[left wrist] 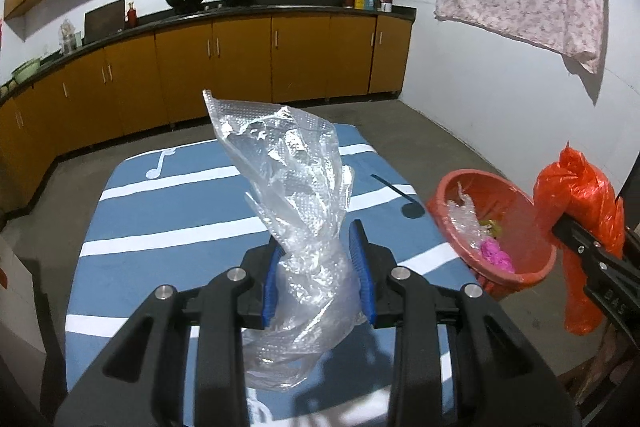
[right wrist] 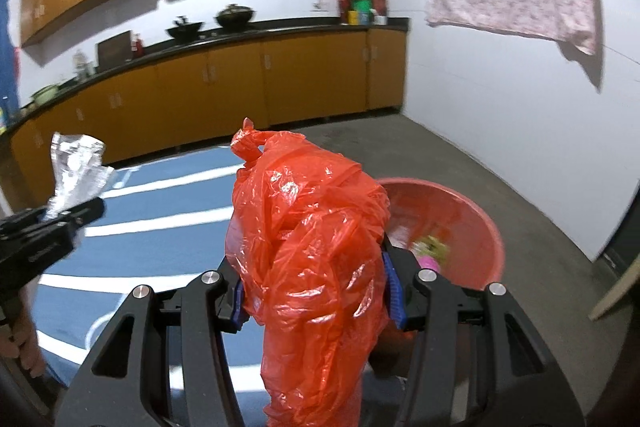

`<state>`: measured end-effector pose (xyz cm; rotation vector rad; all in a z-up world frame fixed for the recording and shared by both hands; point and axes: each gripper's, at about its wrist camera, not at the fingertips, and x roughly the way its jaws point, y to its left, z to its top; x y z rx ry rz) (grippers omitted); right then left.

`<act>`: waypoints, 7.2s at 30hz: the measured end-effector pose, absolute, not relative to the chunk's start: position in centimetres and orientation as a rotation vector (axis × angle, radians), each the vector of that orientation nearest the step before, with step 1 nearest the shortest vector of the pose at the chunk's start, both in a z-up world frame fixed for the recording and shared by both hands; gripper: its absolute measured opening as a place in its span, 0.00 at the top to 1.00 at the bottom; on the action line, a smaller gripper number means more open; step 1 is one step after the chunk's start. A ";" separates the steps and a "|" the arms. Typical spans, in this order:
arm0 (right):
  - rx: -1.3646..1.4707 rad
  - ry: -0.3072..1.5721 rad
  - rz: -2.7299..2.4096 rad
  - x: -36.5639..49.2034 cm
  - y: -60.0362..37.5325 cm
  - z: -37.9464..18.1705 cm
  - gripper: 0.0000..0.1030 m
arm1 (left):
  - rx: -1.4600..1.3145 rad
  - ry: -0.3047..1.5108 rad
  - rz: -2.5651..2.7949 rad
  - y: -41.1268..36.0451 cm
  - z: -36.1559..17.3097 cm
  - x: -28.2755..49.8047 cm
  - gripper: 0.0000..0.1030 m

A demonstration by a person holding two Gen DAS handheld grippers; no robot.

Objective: Collect trash

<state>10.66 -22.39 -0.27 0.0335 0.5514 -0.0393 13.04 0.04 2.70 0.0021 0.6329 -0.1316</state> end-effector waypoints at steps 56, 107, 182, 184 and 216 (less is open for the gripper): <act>0.299 0.601 -0.287 19.2 -36.4 -4.7 0.49 | 0.127 0.791 -0.680 -20.9 -4.3 25.3 0.68; 0.054 0.387 -0.208 -5.1 -22.7 0.5 0.02 | 0.044 0.466 0.063 3.7 4.5 -2.5 0.04; 0.013 0.416 -0.254 -7.0 -20.8 -1.7 0.02 | 0.064 0.535 0.011 1.3 0.4 -5.4 0.04; 0.012 0.416 -0.255 -7.0 -20.8 -1.8 0.02 | 0.066 0.533 0.010 1.3 0.3 -5.5 0.04; 0.014 0.417 -0.254 -7.0 -21.1 -1.6 0.02 | 0.069 0.535 0.011 1.1 0.2 -5.6 0.04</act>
